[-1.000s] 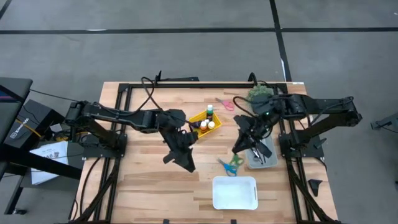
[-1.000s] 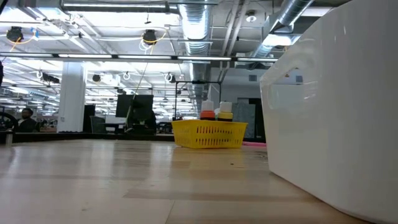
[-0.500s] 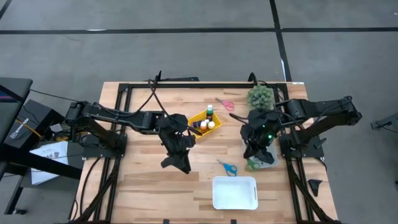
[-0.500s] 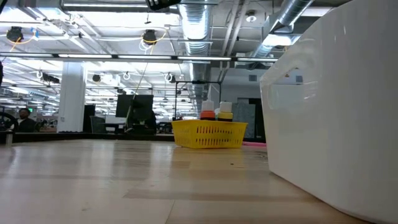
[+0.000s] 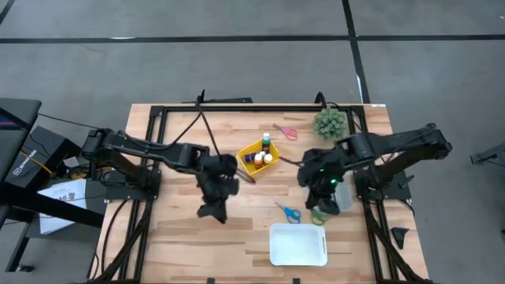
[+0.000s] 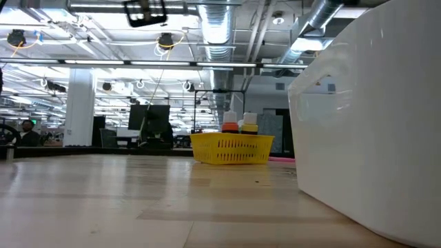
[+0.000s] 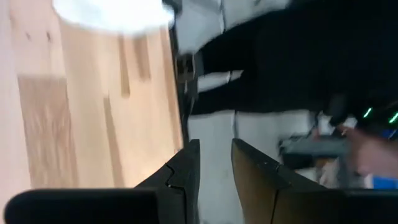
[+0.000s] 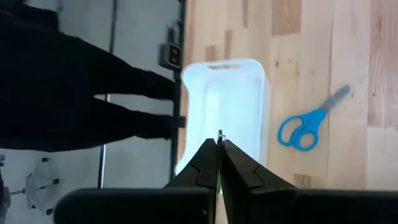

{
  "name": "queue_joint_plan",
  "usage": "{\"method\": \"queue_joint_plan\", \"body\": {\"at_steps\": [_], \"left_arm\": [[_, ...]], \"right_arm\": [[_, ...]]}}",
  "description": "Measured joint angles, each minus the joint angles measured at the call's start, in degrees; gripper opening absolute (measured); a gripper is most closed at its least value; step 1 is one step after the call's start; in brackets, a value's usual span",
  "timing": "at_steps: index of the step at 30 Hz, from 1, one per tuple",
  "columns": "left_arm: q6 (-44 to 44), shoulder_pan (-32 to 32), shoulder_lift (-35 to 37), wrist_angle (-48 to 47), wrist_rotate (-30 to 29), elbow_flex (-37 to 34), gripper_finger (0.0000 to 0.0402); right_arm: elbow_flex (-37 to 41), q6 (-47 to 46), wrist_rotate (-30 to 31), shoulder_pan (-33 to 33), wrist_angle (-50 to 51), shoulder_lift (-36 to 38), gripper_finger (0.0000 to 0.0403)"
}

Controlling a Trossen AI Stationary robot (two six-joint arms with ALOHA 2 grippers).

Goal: Pick & Place Paint Supplies
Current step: Put the green scissors into the white bin

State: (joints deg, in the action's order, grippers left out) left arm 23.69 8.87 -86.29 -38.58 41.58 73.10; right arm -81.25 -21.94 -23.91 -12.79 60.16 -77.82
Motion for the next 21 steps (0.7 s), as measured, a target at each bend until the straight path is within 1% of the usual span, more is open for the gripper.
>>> {"method": "queue_joint_plan", "body": {"at_steps": [4,8,10,13,15,18,19,21], "left_arm": [[-4.9,2.8,1.1,-9.4,-3.8,-0.1,0.0085],[-7.1,4.3,4.1,-13.3,-5.9,-1.2,0.0085],[-6.1,4.5,7.8,-10.7,-7.8,-4.0,0.0085],[-1.5,4.3,15.4,-8.5,-11.9,-10.9,0.0085],[1.7,3.8,21.4,-6.5,-16.3,-15.7,0.0085],[7.1,3.7,30.3,-2.9,-24.6,-22.6,0.0085],[8.2,3.7,33.0,-0.9,-26.5,-24.6,0.0085],[9.6,3.7,38.2,3.2,-29.5,-28.2,0.0085]], "right_arm": [[0.0,-0.7,0.5,-0.8,0.1,-4.3,0.0000],[-0.2,-3.9,1.1,-1.2,-0.4,-7.0,0.0000],[-1.1,-5.9,2.8,-1.5,0.1,-7.9,0.0000],[-3.6,-8.1,4.9,-1.9,1.8,-9.7,0.0000],[-5.6,-9.0,6.3,-2.6,5.0,-11.4,0.0000],[-9.6,-10.9,11.4,-4.0,8.4,-14.0,0.0000],[-10.7,-11.8,12.7,-4.4,9.8,-15.0,0.0000],[-12.3,-12.6,14.5,-5.1,9.5,-16.8,0.0000]]}}
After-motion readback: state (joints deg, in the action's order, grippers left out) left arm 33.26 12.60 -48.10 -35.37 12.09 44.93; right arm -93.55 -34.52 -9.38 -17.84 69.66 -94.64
